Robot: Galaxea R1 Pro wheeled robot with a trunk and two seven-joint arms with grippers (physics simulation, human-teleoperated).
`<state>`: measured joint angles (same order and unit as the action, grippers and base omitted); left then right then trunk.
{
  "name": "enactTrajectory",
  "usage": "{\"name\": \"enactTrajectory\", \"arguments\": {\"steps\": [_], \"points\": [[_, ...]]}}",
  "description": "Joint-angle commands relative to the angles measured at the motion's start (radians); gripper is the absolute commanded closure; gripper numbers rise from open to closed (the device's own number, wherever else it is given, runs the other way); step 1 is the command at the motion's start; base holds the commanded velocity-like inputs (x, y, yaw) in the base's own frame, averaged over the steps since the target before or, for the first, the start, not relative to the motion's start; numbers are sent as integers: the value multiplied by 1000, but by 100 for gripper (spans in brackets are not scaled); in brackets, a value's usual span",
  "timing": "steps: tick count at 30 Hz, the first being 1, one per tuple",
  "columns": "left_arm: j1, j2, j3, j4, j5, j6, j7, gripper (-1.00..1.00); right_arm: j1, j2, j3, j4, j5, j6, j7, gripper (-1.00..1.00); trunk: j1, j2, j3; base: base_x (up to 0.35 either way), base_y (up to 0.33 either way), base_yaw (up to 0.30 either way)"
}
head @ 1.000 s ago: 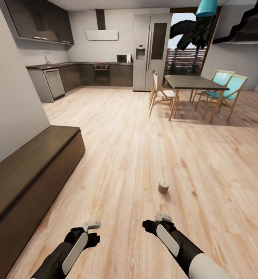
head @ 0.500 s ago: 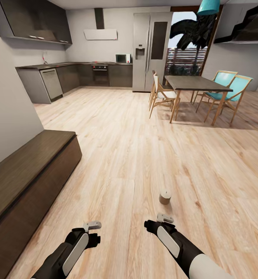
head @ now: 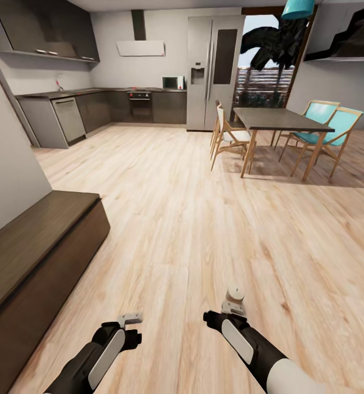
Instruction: Place each of the two pumpkins and all three candles from the living room inside a cabinet in the living room (use any cabinet), then make sure every cabinet is closed, and position the cauldron so it is next to a table in the living room.
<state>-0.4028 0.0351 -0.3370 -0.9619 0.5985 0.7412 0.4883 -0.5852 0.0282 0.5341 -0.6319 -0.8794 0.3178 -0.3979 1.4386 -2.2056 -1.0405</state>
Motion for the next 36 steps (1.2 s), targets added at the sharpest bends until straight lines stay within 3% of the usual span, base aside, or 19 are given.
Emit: {"name": "enactTrajectory", "arguments": {"steps": [1,13,22,36], "points": [[-1,1,-4,-1,11,1,10,-100,-1,-1,4,-2,-7,2,-8,-100,0,0,-1,305,-127,0],[-1,0,-2,0,11,3,9,-100,-1,-1,5,-3,2,2,-16,-100,0,0,-1,243,-78,44],[-1,0,-2,1,11,3,10,-100,-1,4,6,-4,8,3,-18,-100,0,0,-1,18,-20,268],[-1,0,-4,2,10,3,14,-100,-1,6,6,-5,11,4,-21,-100,0,0,-1,101,-232,285]]}}
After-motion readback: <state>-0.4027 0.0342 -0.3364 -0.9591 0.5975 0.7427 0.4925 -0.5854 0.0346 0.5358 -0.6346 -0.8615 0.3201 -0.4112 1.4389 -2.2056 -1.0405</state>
